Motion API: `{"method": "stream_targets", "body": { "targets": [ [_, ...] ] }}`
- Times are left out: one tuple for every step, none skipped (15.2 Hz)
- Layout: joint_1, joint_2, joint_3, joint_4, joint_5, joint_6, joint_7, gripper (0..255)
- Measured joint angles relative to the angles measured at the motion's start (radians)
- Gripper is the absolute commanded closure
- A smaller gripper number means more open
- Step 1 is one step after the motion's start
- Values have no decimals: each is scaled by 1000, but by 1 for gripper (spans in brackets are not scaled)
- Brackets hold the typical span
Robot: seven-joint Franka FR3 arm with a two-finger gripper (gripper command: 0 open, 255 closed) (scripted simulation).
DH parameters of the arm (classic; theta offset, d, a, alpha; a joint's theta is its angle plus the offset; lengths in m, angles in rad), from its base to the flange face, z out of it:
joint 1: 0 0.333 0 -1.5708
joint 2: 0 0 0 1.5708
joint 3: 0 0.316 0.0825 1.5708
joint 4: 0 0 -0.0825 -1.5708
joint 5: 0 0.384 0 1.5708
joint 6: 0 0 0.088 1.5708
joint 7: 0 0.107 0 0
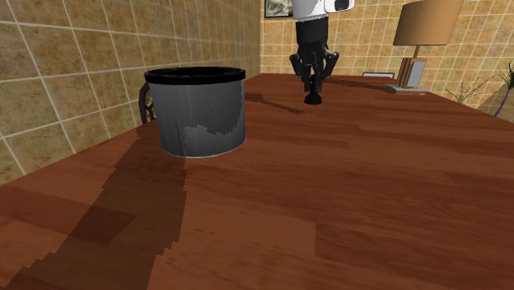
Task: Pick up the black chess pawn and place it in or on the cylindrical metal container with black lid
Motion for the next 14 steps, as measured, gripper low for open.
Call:
{"method": "stream_targets", "body": {
  "targets": [
    [1,2,0,17,0,-14,-4,255],
    [2,1,1,27,2,-25,-5,255],
    [5,4,1,46,2,-42,-9,255],
    [5,1,2,55,4,-53,-12,255],
    [8,3,2,72,4,-67,-13,255],
    [10,3,3,83,4,-79,-14,255],
    [13,5,4,101,4,-94,-16,255],
    [16,8,4,120,4,-110,-18,255],
    [18,8,5,134,4,-124,-21,255],
    [20,11,5,152,4,-139,-23,255],
    [24,16,5,172,2,-154,-25,255],
    [27,18,5,187,1,-167,-27,255],
    [30,21,5,204,0,-181,-28,255],
    [31,19,6,213,1,-192,-30,255]
  ]
}}
